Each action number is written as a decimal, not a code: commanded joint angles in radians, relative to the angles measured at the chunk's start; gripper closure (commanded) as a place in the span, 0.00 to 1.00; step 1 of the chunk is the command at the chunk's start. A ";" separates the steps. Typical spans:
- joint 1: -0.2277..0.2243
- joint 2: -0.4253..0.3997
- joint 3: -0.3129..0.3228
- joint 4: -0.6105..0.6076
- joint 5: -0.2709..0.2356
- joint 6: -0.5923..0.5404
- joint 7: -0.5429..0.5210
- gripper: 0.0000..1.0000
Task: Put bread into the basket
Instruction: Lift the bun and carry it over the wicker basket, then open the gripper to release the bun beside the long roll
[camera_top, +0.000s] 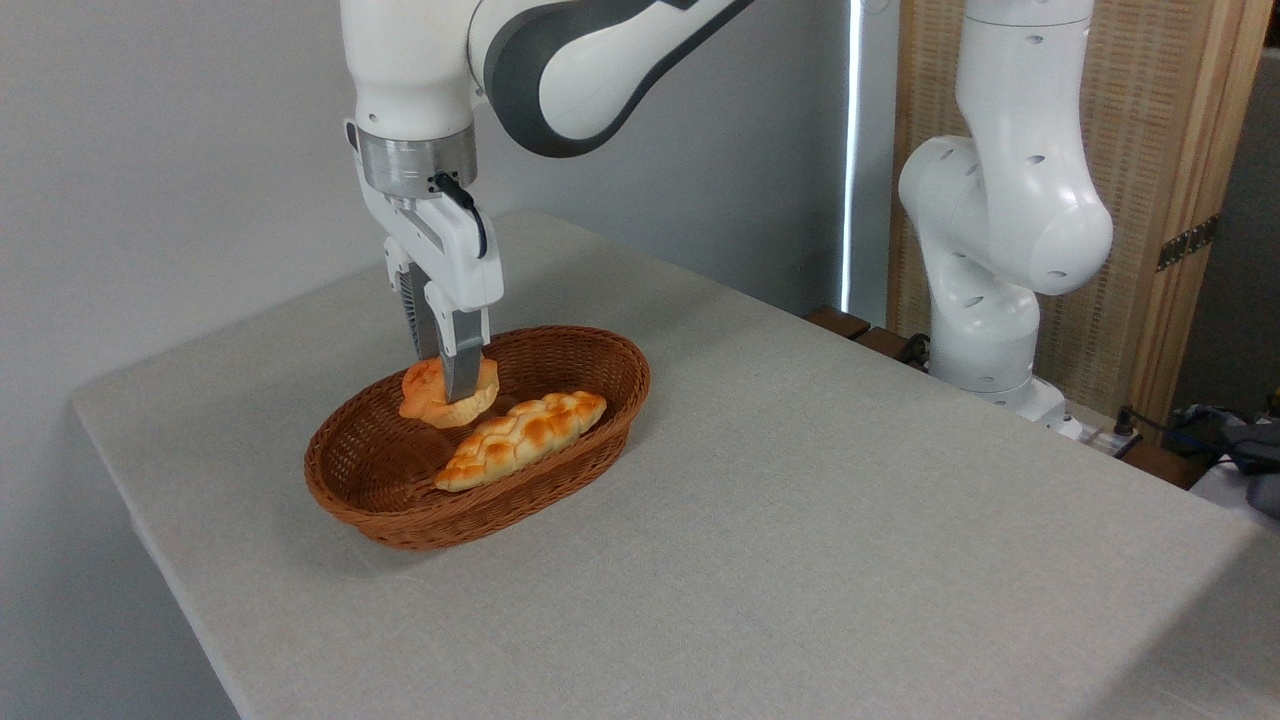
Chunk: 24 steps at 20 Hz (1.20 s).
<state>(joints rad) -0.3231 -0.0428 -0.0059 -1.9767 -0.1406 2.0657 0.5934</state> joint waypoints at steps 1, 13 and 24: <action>-0.014 -0.011 0.012 -0.019 -0.010 0.017 -0.004 0.00; -0.007 0.027 0.021 -0.013 -0.007 0.073 -0.004 0.00; 0.007 0.010 0.164 0.078 -0.001 0.011 -0.003 0.00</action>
<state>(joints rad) -0.3103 -0.0380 0.1188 -1.9501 -0.1405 2.1169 0.5934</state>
